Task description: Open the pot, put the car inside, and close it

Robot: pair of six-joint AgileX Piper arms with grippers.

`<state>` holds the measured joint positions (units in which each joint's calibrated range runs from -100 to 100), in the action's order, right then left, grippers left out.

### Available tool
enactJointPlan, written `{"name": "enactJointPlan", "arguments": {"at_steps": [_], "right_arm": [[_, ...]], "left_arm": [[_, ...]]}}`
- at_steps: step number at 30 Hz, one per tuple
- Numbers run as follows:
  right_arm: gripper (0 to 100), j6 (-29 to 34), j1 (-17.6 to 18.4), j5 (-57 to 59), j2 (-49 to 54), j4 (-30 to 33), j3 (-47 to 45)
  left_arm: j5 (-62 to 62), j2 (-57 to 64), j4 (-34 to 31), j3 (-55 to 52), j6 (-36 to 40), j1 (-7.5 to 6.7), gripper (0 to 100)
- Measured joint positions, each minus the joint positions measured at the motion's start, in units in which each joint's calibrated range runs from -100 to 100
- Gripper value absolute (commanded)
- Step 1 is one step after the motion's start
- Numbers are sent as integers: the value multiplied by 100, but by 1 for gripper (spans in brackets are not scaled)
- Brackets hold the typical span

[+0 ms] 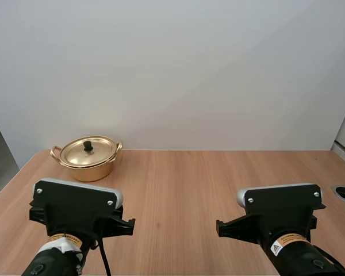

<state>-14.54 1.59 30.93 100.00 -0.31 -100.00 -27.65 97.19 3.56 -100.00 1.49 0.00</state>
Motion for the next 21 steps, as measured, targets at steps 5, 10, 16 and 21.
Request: {"name": "enactJointPlan", "arguments": {"at_steps": [5, 10, 16, 21], "right_arm": [[0, 0, 0, 0, 0, 31, 0], [0, 0, 0, 0, 0, 0, 0], [0, 0, 0, 0, 0, 0, 0], [0, 0, 0, 0, 0, 0, 0]], "left_arm": [[-20, 0, 242, 0, 735, 0, 98], [22, 0, 306, 0, 918, 0, 98], [22, 0, 306, 0, 918, 0, 98], [22, 0, 306, 0, 918, 50, 98]]}}
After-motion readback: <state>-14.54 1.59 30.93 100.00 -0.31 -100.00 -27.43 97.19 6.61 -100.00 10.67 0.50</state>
